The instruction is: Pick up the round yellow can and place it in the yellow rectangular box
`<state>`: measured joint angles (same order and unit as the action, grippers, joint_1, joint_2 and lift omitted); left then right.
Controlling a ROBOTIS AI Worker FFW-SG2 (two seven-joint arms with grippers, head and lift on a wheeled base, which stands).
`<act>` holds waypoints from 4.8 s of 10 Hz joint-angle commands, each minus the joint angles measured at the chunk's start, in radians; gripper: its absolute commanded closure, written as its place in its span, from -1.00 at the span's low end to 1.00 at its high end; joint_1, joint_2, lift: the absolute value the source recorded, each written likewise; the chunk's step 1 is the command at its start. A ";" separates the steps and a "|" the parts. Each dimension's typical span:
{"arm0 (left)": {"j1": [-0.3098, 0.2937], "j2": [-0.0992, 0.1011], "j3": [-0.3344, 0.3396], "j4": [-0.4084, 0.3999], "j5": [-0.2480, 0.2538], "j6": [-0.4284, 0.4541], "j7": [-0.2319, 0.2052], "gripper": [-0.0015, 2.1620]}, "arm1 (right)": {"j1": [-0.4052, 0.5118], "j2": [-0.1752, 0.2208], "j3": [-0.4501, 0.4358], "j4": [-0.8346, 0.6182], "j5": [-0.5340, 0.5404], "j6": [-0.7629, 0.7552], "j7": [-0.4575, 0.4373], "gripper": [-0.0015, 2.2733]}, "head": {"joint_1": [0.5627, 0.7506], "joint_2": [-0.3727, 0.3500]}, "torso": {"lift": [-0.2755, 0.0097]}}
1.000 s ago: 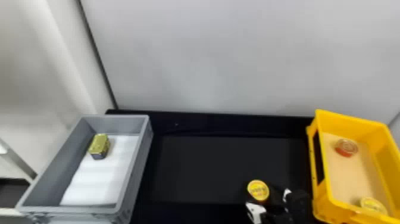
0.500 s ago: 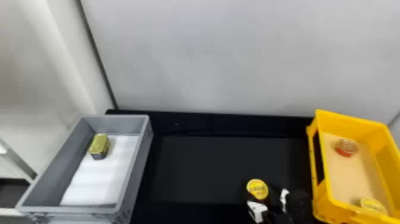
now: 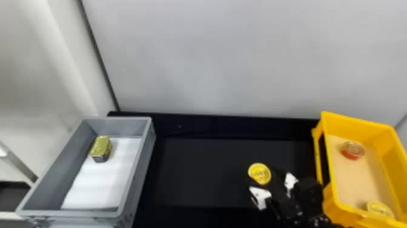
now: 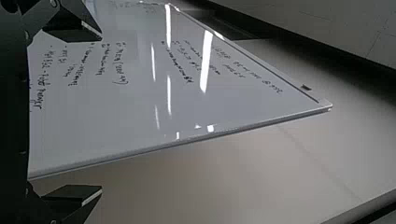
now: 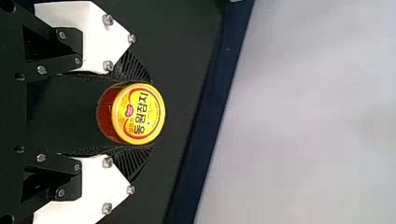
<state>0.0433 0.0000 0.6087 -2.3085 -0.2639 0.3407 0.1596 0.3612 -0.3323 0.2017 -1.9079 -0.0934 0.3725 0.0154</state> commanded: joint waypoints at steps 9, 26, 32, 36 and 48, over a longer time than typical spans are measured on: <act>0.003 -0.003 0.011 0.004 0.000 0.006 0.000 -0.88 | -0.063 -0.001 -0.074 -0.275 0.113 0.050 -0.089 -0.44 | 0.39 0.07 | 0.30; 0.018 -0.003 0.027 -0.014 -0.002 0.011 -0.002 -0.88 | -0.093 0.090 -0.538 0.084 0.167 -0.009 -0.135 -0.44 | 0.39 0.07 | 0.30; 0.015 -0.003 0.001 -0.005 -0.008 0.015 -0.003 -0.88 | -0.277 0.076 -0.522 0.340 0.166 -0.029 -0.121 -0.44 | 0.39 0.07 | 0.30; 0.020 -0.003 -0.010 0.001 -0.008 0.017 -0.003 -0.88 | -0.274 0.078 -0.527 0.380 0.100 -0.036 -0.135 -0.48 | 0.39 0.07 | 0.30; 0.029 -0.003 -0.006 0.000 -0.006 0.020 -0.002 -0.88 | -0.261 0.073 -0.611 0.259 0.063 -0.161 -0.222 -0.97 | 0.39 0.07 | 0.30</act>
<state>0.0720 0.0000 0.6019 -2.3086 -0.2700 0.3591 0.1580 0.1012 -0.2552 -0.3723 -1.5994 -0.0370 0.2267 -0.2042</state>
